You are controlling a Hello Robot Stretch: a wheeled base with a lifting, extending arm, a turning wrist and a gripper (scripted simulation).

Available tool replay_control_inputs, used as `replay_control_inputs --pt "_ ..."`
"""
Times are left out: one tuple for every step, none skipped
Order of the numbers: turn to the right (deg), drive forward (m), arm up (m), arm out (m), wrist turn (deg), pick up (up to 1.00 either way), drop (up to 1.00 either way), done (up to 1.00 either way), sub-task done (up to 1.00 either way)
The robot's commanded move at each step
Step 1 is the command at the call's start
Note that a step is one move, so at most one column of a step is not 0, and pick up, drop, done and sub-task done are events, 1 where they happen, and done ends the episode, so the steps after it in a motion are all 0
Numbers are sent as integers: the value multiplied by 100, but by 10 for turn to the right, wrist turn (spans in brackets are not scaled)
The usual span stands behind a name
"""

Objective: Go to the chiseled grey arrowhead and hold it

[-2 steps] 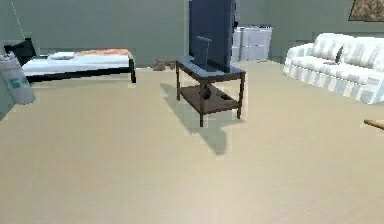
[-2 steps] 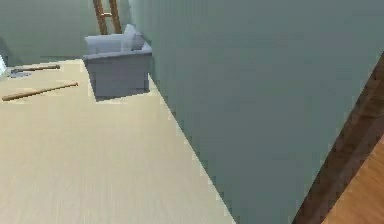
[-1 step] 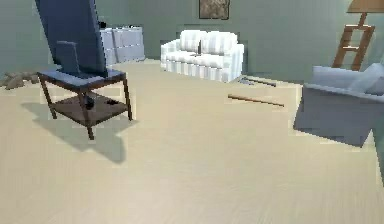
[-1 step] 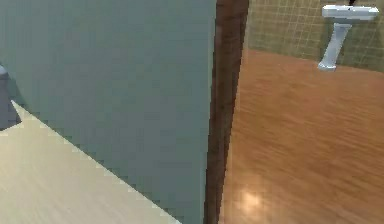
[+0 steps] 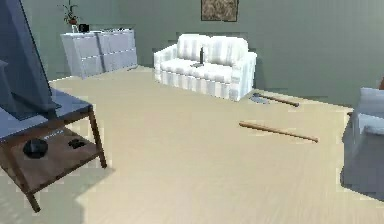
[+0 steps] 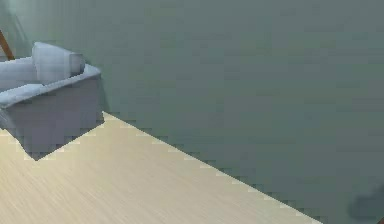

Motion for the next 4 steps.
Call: replay_control_inputs --pt "0 100 0 0 0 0 0 0 0" --pt "30 0 0 0 0 0 0 0 0" --pt "0 100 0 0 0 0 0 0 0" --pt "0 100 0 0 0 0 0 0 0"
